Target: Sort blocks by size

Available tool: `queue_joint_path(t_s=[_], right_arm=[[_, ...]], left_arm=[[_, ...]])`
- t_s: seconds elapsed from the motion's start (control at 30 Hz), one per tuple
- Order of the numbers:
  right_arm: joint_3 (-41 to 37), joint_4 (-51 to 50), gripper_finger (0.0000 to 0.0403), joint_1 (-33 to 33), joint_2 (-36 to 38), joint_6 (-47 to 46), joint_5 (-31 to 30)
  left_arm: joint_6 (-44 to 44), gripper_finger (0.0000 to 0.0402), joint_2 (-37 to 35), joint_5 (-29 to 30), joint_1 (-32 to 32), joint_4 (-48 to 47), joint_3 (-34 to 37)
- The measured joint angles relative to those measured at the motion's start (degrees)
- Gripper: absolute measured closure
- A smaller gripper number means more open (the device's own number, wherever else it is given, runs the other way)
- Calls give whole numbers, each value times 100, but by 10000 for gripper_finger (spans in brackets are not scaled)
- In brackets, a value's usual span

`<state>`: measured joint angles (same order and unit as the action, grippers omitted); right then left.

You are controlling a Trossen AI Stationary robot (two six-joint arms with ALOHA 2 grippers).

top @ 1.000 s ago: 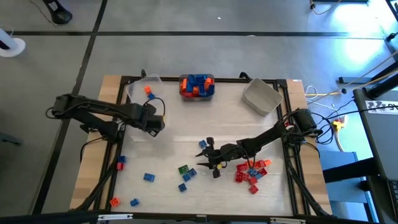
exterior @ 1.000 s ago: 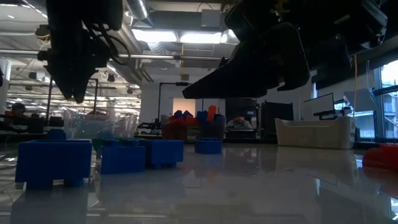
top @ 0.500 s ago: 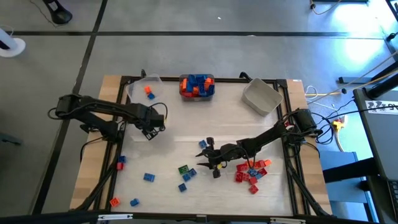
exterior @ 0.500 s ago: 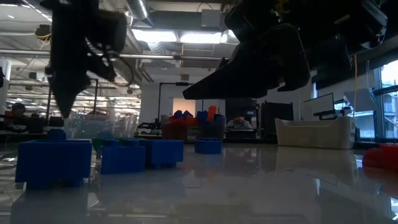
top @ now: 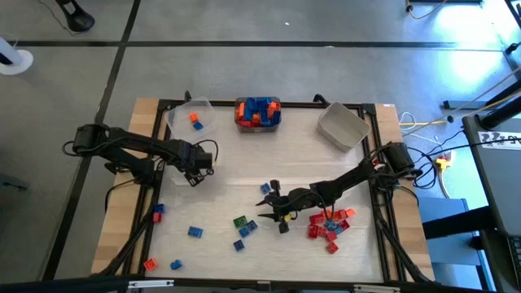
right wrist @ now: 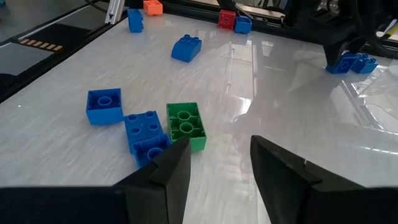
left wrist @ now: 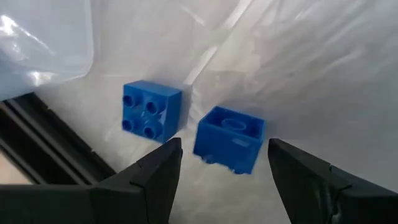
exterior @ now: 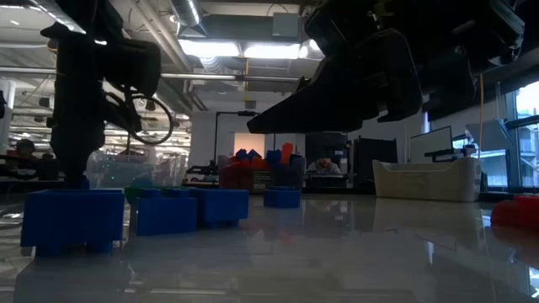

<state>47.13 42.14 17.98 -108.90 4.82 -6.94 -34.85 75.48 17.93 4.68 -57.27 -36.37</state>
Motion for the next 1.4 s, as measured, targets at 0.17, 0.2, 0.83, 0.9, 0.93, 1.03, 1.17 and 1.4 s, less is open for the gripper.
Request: queue_joint_path(t_s=[0.17,0.2,0.83,0.9,0.93,1.03,1.17,1.4], right_arm=[[-1,-2,237,1,0,-1,0],[0,-5,237,0,0,0,0],[-1,-25,237,0,0,33,0],[-2,-27,237,0,0,16,0],[0,-27,237,0,0,16,0],[0,-21,237,0,0,16,0],[-2,-26,237,1,0,16,2],[-1,-25,237,0,0,18,4]], left_arm=[[230,175,0,-373,158,562,258],[252,175,-4,-444,190,659,317],[162,273,-49,-539,292,927,391],[110,269,-47,-536,271,804,292],[81,268,-53,-516,252,782,227],[83,269,-191,-503,246,799,-54],[229,269,-367,-498,246,773,-488],[686,268,-531,-194,465,780,-1254]])
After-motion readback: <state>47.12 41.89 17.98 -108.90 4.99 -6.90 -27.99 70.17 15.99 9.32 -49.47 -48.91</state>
